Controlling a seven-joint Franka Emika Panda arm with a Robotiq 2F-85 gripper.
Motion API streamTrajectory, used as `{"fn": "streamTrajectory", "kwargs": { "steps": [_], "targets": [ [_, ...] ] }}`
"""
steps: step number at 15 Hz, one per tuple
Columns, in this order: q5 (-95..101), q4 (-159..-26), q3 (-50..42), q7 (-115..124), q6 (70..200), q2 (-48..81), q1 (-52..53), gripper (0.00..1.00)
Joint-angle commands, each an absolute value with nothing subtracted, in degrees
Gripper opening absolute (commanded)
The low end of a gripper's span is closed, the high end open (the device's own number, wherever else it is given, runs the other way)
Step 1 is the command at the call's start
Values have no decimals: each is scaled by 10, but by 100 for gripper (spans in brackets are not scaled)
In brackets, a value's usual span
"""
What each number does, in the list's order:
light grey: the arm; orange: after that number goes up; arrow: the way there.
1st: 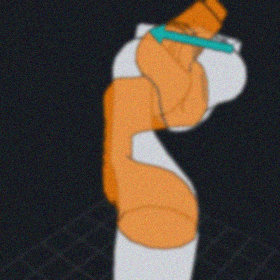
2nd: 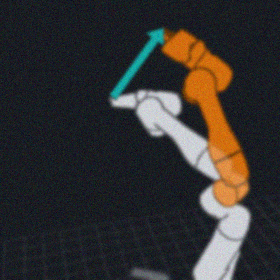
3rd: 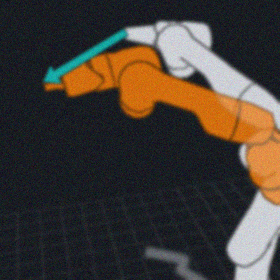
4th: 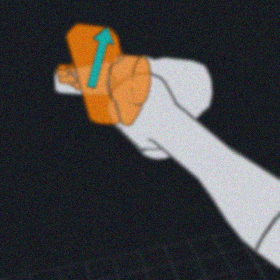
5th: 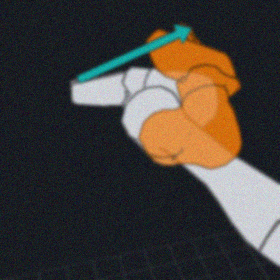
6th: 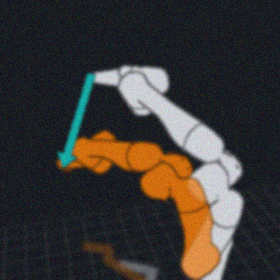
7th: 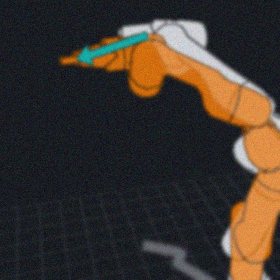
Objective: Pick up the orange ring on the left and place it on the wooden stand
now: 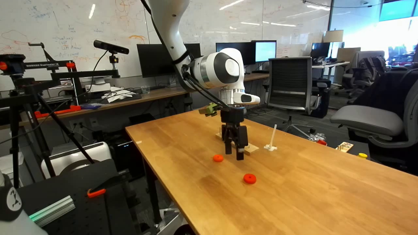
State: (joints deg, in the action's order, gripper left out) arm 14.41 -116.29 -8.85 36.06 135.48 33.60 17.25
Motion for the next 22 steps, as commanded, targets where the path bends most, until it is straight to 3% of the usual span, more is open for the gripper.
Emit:
{"fn": "streamTrajectory", "kwargs": {
  "steps": [1, 11, 22],
  "targets": [
    [149, -1162, -82, 364, 1353, 336, 165, 100],
    [198, -1225, -78, 345, 1490, 321, 176, 100],
    [230, -1287, -96, 338, 1542, 293, 223, 100]
  ]
}}
